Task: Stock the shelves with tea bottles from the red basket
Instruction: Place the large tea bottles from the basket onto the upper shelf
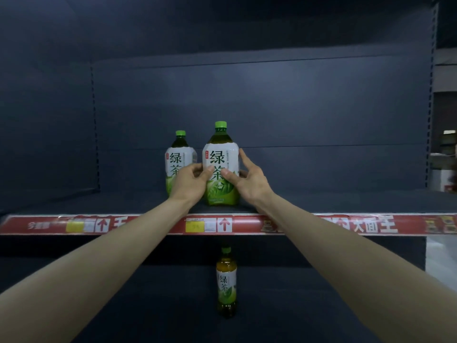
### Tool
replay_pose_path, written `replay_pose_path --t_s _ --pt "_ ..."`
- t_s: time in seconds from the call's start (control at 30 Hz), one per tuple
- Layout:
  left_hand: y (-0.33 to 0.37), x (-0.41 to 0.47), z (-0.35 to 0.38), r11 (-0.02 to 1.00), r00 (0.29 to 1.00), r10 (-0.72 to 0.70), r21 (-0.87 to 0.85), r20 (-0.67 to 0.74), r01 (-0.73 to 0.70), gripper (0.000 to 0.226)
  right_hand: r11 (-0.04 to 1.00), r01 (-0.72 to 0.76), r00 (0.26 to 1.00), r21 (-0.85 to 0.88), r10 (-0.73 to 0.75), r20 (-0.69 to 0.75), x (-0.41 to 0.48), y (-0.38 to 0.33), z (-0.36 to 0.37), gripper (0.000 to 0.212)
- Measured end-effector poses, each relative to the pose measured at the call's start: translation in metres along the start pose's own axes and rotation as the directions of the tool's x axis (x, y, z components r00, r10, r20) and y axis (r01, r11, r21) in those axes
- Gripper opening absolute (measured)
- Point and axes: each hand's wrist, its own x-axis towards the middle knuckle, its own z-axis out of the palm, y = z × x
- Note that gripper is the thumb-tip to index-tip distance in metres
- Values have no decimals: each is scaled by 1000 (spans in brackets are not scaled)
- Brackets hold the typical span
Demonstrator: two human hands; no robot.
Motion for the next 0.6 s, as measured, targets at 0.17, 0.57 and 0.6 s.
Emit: replay_pose_path --t_s 0.17,0.57,0.6 --pt "-11 -18 -13 974 990 -87 217 106 62 37 977 -82 996 -194 76 -42 -21 -9 -3 63" --pt "-15 20 -17 919 935 -192 390 297 64 40 931 -71 980 -359 132 150 14 -1 16 49" --pt "-19 25 -17 922 934 -196 382 298 71 45 929 -79 979 -362 141 149 21 4 20 51"
